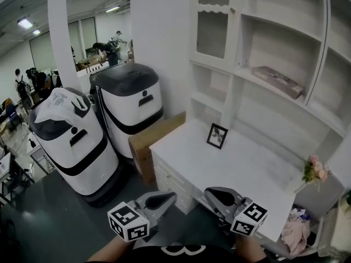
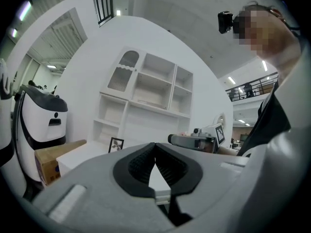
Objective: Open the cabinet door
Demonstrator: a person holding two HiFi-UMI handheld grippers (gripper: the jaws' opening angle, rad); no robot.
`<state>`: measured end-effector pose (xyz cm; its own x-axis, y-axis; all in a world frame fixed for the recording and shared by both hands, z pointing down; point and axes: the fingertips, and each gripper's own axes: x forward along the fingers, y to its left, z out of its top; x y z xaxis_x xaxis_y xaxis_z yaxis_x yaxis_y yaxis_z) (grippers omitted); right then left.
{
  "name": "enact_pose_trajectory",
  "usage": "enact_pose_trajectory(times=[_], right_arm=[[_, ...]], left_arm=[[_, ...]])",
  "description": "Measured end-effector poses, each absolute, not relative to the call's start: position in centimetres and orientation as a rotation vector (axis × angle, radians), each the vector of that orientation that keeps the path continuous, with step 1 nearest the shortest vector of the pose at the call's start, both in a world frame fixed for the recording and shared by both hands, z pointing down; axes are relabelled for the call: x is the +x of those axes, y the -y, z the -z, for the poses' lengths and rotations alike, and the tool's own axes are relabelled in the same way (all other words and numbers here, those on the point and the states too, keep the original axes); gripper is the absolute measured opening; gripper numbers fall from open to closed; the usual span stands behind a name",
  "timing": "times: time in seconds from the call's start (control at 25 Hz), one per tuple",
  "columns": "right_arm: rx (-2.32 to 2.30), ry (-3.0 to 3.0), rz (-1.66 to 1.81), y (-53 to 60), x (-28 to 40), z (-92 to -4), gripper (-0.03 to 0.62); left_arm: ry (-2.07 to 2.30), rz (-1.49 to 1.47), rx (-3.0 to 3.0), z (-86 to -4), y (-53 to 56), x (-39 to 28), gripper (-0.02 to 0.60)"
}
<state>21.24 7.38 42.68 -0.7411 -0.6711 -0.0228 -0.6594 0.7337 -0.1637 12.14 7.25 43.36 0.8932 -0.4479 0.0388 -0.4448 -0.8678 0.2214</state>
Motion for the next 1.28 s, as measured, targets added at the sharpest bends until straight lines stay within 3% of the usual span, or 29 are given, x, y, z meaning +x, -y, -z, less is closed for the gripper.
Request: enact_pose_trajectory(times=[0.36, 1.28], right_arm=[[-1.116, -2.825, 0.048, 3.9, 25.0, -38.0, 0.002], [-1.397, -2.693, -0.226, 14.9, 32.0, -28.7, 0.000]], left_arm=[[0.690, 0.038, 2.972, -39.5, 4.3, 16.1, 0.000], [0.461, 0.224, 3.221, -30.0, 18.8, 23.3, 0.002]])
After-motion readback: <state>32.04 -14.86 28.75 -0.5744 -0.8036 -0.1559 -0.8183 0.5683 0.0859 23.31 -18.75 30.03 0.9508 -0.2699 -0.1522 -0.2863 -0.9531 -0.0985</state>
